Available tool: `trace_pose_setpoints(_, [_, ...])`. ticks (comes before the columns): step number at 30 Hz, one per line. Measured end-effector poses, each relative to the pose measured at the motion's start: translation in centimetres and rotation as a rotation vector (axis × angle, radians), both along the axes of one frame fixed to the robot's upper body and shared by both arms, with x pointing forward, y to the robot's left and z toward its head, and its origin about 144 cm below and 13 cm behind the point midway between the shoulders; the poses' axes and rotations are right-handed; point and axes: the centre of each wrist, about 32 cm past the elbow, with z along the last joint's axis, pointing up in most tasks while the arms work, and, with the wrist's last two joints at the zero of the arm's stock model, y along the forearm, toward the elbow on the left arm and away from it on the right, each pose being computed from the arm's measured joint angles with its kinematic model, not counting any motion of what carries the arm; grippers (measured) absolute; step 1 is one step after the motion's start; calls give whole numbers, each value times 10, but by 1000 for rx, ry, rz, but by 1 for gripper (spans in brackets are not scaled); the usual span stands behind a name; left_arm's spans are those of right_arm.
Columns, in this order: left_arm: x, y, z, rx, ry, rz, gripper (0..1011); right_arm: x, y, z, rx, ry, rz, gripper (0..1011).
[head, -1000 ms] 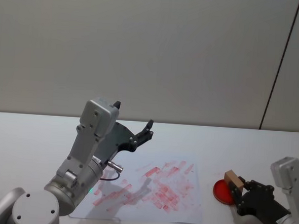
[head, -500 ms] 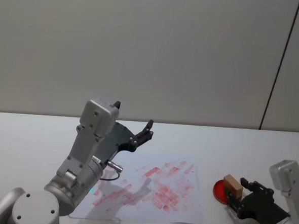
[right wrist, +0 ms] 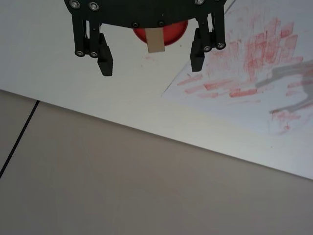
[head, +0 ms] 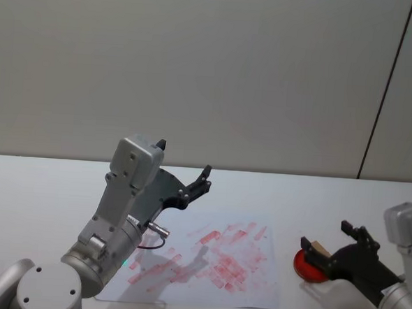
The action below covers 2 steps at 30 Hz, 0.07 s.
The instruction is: Use the one hand to pick up the stamp and affix it onto the A4 paper.
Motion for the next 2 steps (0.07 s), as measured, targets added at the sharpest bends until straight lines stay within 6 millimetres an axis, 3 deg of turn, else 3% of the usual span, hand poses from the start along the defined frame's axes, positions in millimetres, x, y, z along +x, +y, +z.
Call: trace_pose_setpoints(2, [0, 0, 0, 0, 0, 0, 1002, 0, 1, 2, 9, -8, -3, 977])
